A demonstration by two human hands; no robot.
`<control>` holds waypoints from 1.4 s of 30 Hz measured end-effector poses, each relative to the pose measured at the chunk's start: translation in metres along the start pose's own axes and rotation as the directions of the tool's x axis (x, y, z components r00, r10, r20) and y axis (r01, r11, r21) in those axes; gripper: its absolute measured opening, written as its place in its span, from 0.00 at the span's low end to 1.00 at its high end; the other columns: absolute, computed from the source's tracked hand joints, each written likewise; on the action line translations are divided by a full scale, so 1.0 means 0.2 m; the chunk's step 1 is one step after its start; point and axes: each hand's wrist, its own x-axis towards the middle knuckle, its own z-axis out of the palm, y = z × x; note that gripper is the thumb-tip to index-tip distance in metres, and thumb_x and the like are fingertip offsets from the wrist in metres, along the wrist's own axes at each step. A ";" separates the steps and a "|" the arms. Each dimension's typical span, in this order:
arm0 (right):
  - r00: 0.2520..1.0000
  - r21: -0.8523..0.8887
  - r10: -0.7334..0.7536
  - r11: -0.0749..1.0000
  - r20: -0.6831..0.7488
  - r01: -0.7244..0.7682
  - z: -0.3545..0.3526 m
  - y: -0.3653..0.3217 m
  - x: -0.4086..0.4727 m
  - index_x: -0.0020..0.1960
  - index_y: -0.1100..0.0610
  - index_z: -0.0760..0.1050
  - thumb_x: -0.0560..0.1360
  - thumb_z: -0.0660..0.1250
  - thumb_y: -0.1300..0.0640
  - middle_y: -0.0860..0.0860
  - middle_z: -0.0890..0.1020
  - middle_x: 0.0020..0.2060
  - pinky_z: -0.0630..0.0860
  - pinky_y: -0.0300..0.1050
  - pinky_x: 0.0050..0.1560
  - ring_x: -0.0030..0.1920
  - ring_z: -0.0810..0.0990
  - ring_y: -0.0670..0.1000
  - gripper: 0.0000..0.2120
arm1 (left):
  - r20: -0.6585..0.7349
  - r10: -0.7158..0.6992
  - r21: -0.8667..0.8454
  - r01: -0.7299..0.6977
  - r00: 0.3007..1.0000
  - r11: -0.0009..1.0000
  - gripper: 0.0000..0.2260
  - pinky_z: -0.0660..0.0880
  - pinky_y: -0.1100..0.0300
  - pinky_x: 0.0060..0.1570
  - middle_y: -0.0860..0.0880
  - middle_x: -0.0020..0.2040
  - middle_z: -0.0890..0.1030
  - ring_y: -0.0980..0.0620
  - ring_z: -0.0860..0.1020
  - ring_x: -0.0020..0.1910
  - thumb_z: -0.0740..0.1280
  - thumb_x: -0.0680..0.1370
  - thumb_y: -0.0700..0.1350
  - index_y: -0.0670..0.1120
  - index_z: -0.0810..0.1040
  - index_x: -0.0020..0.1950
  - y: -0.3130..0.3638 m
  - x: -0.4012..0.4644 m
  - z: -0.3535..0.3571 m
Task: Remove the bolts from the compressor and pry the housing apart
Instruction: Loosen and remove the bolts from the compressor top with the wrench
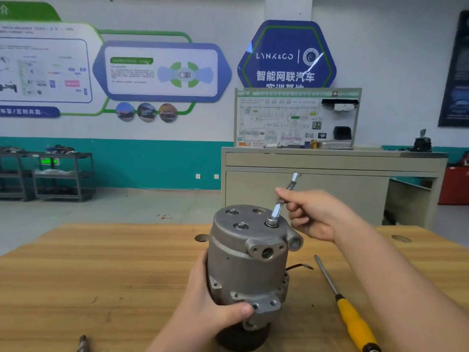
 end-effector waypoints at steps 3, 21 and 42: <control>0.999 -0.496 -0.006 0.868 -0.044 -0.017 0.11 -0.14 0.02 0.45 0.64 0.80 0.73 0.72 0.55 0.47 0.71 0.20 0.60 0.33 0.19 0.20 0.65 0.43 0.11 | -0.030 -0.015 -0.027 0.014 0.999 1.000 0.52 0.71 0.78 0.49 0.60 0.66 0.71 0.70 0.73 0.60 0.79 0.51 0.61 0.58 0.57 0.70 -0.02 0.01 0.00; 0.822 -0.518 -0.550 0.666 0.144 0.537 0.10 0.10 -0.61 0.44 0.46 0.85 0.71 0.65 0.42 0.47 0.84 0.37 0.70 0.32 0.34 0.37 0.78 0.40 0.12 | -0.132 0.001 -0.030 -0.005 0.991 1.000 0.48 0.69 0.49 0.68 0.56 0.65 0.67 0.55 0.68 0.67 0.77 0.53 0.66 0.57 0.60 0.67 -0.06 0.01 -0.01; 0.906 -0.949 -0.284 -0.116 0.314 0.292 0.53 -0.17 -0.31 0.53 0.57 0.79 0.76 0.66 0.59 0.52 0.80 0.46 0.66 0.38 0.31 0.39 0.74 0.50 0.07 | -0.152 0.025 0.026 -0.021 0.988 0.999 0.60 0.67 0.48 0.69 0.52 0.67 0.65 0.53 0.67 0.69 0.76 0.48 0.66 0.48 0.58 0.75 0.00 0.02 0.01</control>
